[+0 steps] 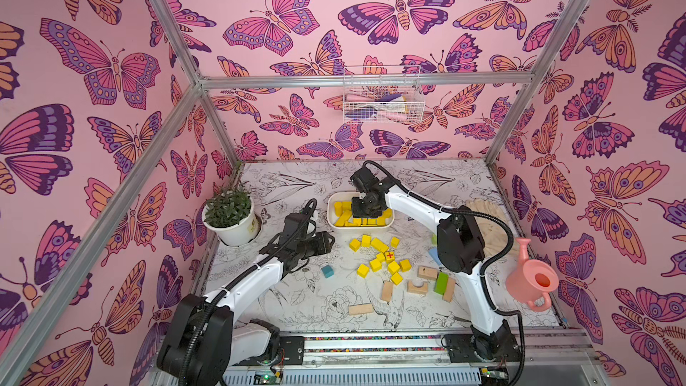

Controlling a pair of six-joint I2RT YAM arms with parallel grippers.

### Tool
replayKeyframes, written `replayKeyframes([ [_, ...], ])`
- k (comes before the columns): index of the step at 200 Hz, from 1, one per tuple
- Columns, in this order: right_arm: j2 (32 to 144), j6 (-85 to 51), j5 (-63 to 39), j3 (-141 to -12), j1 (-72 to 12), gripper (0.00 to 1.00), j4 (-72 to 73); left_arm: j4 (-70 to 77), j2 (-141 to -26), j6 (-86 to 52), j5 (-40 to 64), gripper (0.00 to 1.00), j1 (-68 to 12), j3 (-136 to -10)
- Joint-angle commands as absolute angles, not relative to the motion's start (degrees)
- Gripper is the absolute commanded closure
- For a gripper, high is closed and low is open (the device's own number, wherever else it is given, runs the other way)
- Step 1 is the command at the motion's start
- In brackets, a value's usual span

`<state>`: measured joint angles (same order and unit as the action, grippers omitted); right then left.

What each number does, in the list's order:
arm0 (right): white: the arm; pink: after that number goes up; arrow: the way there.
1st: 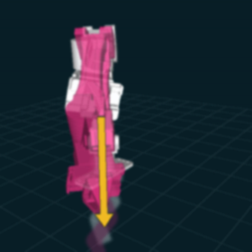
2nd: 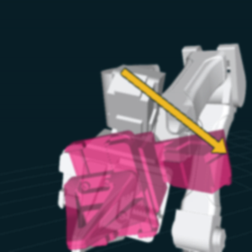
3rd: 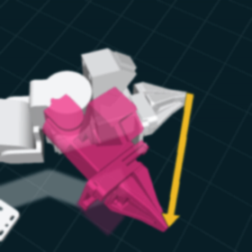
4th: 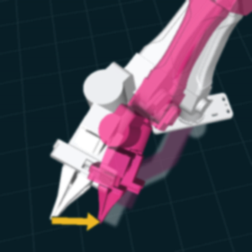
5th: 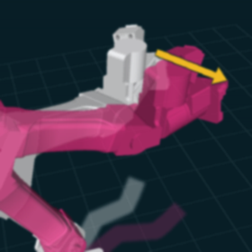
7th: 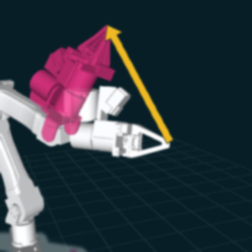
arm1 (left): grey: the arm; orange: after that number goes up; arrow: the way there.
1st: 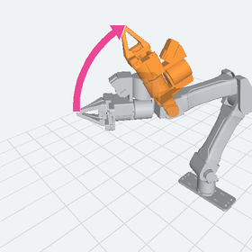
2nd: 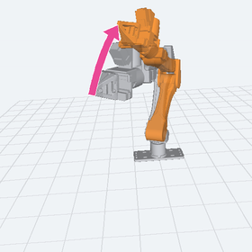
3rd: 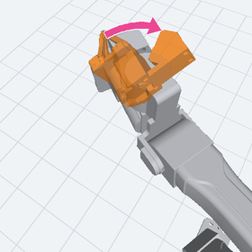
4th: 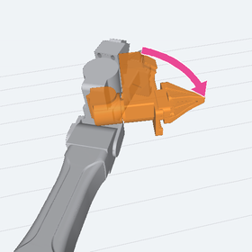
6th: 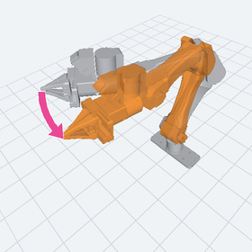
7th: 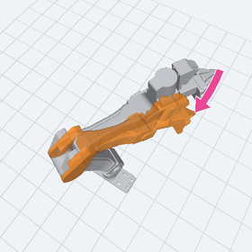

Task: Pick out the yellow building blocks
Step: Place the building block in the storage box.

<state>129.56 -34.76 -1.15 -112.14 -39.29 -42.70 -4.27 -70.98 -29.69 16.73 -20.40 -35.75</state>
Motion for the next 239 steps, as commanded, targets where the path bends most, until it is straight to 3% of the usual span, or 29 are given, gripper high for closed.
replayKeyframes([
  [1, 128.0, -35.6, -1.5, -113.0, -39.0, 0.53, -44.0, -3.2, -71.4, -29.7, 17.3, 0.55, -20.0, -35.4],
  [29, 122.6, -35.6, -1.2, -108.6, -39.0, 0.53, -43.2, -3.6, -71.5, -29.5, 17.3, 0.55, -20.0, -35.7],
  [58, 112.8, -35.3, 0.6, -98.9, -39.0, 0.53, -41.2, -3.6, -71.3, -28.1, 17.7, 0.41, -21.2, -36.0],
  [115, 85.4, -34.6, 7.6, -70.6, -38.7, 0.54, -37.1, -8.6, -77.5, -24.4, 11.3, 0.41, -29.7, -42.2],
  [179, 53.6, -45.2, 10.9, -35.6, -36.6, 0.5, -31.8, -15.6, -86.7, -22.3, 6.8, 0.41, -34.7, -50.8],
  [239, 38.3, -48.5, 10.0, -25.1, -34.7, 0.41, -29.6, -18.7, -92.3, -21.4, 7.6, 0.38, -35.4, -55.4],
])
